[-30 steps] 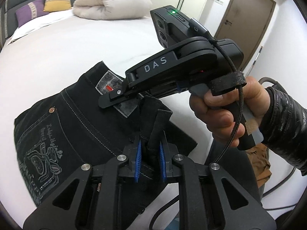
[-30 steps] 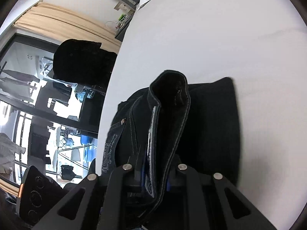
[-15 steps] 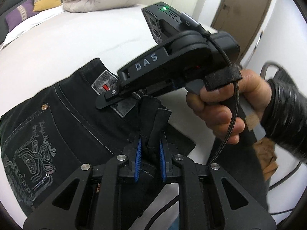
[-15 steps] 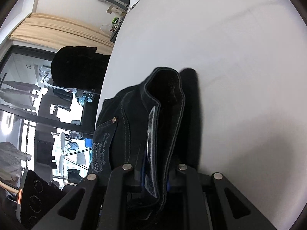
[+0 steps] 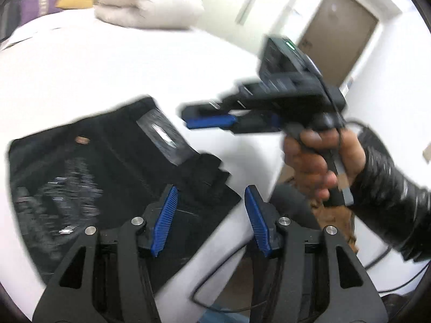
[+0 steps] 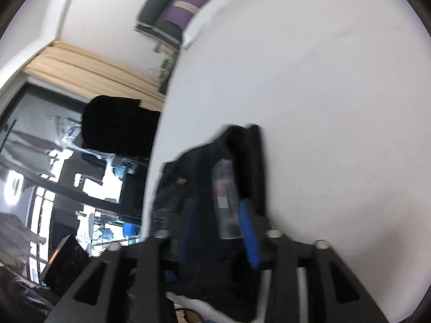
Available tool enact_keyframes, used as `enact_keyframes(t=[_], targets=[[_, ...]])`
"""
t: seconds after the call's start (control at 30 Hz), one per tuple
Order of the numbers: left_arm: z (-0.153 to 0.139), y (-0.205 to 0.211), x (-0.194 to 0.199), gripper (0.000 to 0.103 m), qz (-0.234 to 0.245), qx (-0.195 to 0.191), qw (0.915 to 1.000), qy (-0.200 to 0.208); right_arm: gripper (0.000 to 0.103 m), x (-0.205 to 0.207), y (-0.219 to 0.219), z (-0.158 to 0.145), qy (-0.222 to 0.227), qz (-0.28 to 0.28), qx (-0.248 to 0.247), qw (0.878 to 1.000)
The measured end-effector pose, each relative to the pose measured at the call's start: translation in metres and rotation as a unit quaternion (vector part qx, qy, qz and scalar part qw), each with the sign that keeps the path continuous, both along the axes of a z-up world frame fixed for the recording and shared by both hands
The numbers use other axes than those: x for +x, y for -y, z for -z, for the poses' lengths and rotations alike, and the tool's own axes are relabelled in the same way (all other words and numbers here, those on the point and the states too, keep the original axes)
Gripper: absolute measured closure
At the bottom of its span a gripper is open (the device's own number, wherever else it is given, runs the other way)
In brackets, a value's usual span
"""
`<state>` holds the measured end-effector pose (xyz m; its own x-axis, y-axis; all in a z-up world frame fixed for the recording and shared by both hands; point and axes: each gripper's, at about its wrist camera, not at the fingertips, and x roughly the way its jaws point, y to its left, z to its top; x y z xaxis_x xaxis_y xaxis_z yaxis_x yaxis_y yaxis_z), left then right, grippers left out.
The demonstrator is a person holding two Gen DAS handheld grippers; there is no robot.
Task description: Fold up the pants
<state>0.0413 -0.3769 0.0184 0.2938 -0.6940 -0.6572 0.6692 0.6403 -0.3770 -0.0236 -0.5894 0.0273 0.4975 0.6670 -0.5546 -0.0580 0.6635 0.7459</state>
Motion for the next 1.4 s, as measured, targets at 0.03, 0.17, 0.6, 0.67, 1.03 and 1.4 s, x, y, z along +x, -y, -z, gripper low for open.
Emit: enact_keyframes(t=[0.03, 0.17, 0.6, 0.67, 1.03, 1.4], targets=[[-0.001, -0.006, 0.007, 0.052, -0.015, -0.005, 0.9999, -0.002, 0.084, 0.002, -0.009, -0.002, 0.003, -0.011, -0.005, 1.000], [0.014, -0.047, 0.055, 0.052, -0.088, -0.011, 0.9959, -0.018, 0.086, 0.006, -0.036, 0.011, -0.018, -0.039, -0.025, 0.999], [0.063, -0.013, 0.096, 0.056, -0.143, 0.125, 0.9815, -0.024, 0.103, -0.004, -0.044, 0.046, -0.049, -0.007, -0.051, 0.997], [0.066, 0.010, 0.064, 0.054, -0.118, 0.161, 0.9798, 0.008, 0.103, -0.008, -0.045, 0.045, -0.042, -0.004, -0.061, 0.997], [0.088, 0.060, 0.077, 0.054, -0.100, 0.187, 0.9768, 0.028, 0.103, -0.035, -0.029, 0.048, -0.028, 0.040, -0.034, 0.998], [0.065, 0.017, 0.057, 0.053, -0.106, 0.169, 0.9798, 0.009, 0.047, -0.045, -0.029, 0.016, -0.002, 0.044, -0.060, 0.997]])
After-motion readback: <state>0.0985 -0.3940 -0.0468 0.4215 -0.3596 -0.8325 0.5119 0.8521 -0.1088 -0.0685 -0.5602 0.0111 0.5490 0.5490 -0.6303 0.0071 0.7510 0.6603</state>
